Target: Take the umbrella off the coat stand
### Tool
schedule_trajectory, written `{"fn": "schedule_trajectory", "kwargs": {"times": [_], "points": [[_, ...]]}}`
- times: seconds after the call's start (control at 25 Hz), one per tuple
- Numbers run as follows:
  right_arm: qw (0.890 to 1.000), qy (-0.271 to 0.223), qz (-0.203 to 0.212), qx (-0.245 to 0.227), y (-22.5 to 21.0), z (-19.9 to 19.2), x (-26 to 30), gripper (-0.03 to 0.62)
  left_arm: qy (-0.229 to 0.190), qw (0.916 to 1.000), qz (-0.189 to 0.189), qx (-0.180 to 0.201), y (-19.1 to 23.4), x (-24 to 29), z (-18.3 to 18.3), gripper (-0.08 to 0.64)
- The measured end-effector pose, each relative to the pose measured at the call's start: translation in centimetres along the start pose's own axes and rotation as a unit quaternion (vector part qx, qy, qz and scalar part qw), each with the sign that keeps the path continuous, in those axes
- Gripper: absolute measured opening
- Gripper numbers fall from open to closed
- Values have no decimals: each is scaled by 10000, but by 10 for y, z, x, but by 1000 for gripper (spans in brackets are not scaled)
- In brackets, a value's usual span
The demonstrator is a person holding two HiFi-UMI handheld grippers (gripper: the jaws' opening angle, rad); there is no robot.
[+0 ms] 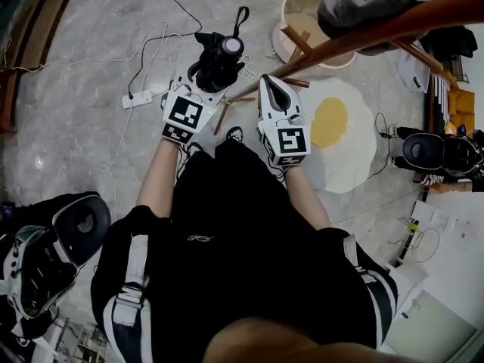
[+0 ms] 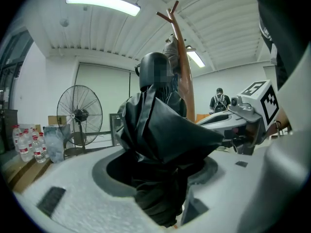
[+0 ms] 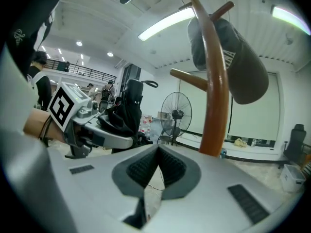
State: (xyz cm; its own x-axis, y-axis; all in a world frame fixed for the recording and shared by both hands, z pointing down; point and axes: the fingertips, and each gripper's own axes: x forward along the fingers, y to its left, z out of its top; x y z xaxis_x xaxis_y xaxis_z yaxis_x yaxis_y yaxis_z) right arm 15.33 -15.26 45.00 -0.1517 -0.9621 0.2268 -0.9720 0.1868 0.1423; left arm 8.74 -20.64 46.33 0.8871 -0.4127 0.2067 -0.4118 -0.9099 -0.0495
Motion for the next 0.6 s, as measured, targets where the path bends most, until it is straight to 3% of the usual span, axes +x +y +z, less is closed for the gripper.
{"fn": "schedule_trajectory", "kwargs": {"times": [0.32, 0.6], "points": [[9975, -89, 706, -24, 48, 5, 26, 6, 51, 9949, 933, -370, 35, -60, -22, 270], [9877, -141, 1553, -87, 112, 16, 51, 6, 202, 9794, 1901, -655, 63, -135, -43, 270]]}}
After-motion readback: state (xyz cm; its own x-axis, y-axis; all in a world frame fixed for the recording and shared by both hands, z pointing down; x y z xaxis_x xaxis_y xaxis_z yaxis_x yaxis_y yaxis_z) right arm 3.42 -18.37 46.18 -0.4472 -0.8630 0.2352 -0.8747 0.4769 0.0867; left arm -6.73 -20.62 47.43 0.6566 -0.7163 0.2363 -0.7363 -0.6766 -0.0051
